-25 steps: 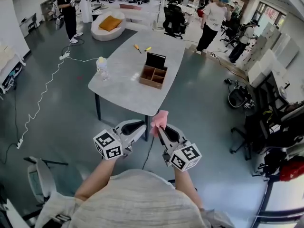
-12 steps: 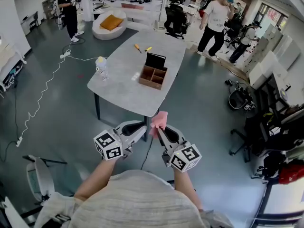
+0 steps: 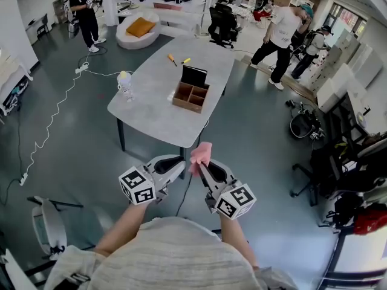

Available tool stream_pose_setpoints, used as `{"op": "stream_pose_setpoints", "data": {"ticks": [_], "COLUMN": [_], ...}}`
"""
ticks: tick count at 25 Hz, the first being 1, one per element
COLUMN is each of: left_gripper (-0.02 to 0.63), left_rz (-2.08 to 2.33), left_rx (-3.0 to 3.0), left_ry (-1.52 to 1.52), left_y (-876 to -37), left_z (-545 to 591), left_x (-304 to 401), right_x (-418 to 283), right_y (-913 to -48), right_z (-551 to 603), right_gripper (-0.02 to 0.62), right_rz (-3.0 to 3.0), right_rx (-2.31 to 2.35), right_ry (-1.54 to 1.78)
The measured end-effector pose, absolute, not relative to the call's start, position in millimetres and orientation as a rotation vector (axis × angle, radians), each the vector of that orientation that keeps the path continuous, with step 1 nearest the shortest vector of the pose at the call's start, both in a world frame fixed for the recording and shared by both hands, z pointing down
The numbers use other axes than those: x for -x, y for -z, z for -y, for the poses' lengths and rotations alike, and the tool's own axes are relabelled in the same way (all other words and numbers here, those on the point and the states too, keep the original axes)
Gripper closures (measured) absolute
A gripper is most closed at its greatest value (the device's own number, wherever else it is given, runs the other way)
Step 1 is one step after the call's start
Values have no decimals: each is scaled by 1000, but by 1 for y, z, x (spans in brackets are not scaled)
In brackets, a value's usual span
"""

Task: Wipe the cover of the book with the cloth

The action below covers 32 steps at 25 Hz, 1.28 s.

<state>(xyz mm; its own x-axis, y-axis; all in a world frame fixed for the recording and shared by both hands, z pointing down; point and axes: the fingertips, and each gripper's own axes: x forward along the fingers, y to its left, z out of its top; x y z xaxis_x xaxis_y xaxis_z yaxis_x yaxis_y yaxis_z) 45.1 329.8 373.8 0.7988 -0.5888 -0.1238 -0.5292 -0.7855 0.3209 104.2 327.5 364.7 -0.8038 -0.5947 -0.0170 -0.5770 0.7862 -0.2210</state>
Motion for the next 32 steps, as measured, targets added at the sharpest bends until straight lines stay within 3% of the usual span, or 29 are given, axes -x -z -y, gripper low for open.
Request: {"op": "stream_pose_setpoints", "data": {"ticks": [21, 32], "left_gripper": [550, 551], "left_rz": [814, 808], "left_rx": [-2685, -2700], "left_ry": [306, 288], "left_y": [-393, -393], "left_z": [-320, -278], "left_x": [-129, -130], "right_x": [-187, -193], "right_y": [-382, -384], "right_z": [-319, -282], "right_gripper": [546, 546], "right_rz": [-2895, -2861], "right_rx": [988, 1011], "right_ry": [358, 376]}}
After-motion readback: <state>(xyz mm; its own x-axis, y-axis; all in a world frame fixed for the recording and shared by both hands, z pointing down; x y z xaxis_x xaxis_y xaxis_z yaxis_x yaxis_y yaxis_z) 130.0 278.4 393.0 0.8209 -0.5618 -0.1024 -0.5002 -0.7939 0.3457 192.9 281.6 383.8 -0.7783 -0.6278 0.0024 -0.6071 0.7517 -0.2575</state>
